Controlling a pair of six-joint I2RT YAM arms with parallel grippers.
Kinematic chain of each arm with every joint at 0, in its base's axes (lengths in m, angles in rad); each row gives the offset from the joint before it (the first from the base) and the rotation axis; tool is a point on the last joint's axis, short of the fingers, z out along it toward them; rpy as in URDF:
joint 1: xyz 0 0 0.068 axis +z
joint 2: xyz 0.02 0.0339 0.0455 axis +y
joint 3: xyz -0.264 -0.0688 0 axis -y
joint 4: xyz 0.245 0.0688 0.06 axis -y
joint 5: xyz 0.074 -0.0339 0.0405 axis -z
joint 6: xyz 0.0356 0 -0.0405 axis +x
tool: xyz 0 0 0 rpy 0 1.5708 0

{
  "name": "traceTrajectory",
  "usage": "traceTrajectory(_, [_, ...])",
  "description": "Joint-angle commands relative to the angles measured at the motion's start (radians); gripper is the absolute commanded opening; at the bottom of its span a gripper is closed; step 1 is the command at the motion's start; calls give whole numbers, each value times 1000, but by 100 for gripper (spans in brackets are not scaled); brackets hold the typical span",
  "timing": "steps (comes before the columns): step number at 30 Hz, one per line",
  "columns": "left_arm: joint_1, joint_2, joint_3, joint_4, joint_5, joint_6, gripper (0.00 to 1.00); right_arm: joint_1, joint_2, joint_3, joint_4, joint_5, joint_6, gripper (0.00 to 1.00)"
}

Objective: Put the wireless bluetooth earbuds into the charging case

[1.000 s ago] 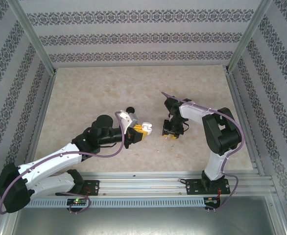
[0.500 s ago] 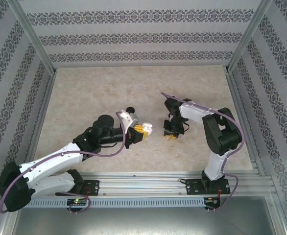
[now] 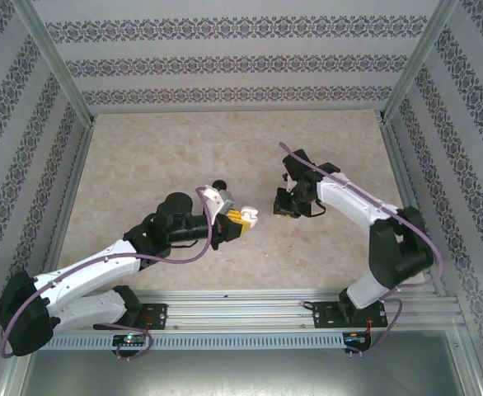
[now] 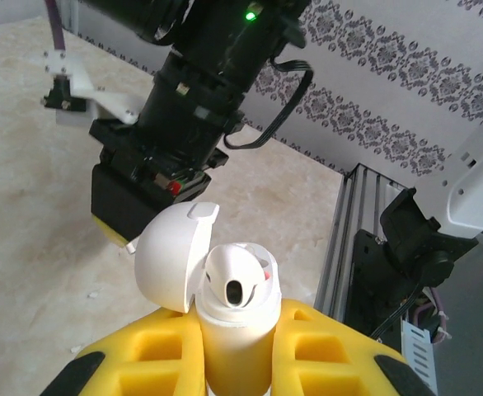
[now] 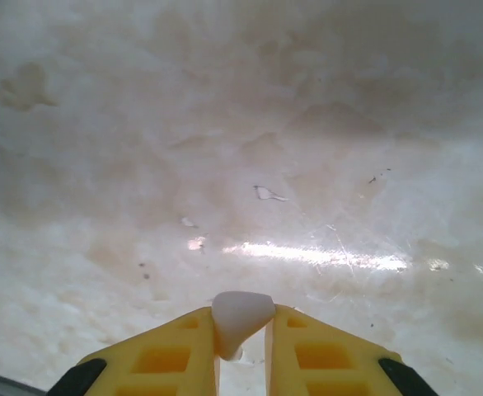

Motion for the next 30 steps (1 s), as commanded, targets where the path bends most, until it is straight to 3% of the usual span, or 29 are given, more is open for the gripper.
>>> traceTrajectory(1, [6, 16, 40, 92, 24, 34, 0, 17, -95, 32, -47, 29, -2, 17])
traceTrajectory(18, [4, 171, 115, 277, 78, 20, 0, 174, -568, 57, -75, 187, 108, 13])
traceTrajectory(30, [3, 138, 122, 256, 59, 32, 0, 324, -577, 118, -55, 203, 180, 13])
